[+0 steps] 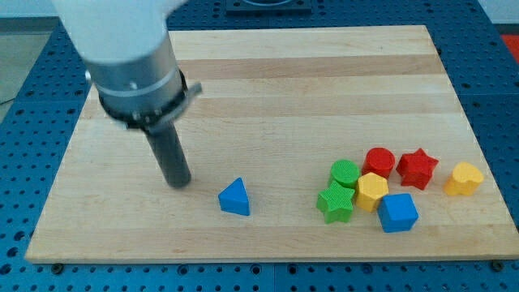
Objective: Move the blue triangle to the center
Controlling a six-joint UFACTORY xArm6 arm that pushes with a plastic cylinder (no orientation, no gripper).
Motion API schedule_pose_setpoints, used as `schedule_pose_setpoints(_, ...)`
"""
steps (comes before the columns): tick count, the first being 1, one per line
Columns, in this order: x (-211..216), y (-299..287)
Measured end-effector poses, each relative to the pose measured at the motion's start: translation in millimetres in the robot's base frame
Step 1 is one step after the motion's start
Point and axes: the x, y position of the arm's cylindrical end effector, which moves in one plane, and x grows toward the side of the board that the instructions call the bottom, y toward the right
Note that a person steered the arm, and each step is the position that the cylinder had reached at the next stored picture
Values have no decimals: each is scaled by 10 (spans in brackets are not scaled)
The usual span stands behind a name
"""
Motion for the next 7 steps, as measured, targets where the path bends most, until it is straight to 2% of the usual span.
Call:
schedule_pose_setpoints(1, 37, -134)
schedule_pose_setpoints(2, 577, -333)
schedule_pose_setpoints(3, 913, -130)
schedule_pose_setpoints(4, 839, 487)
schedule_pose_setpoints(6, -47, 522)
schedule_pose_setpoints(7, 267, 307)
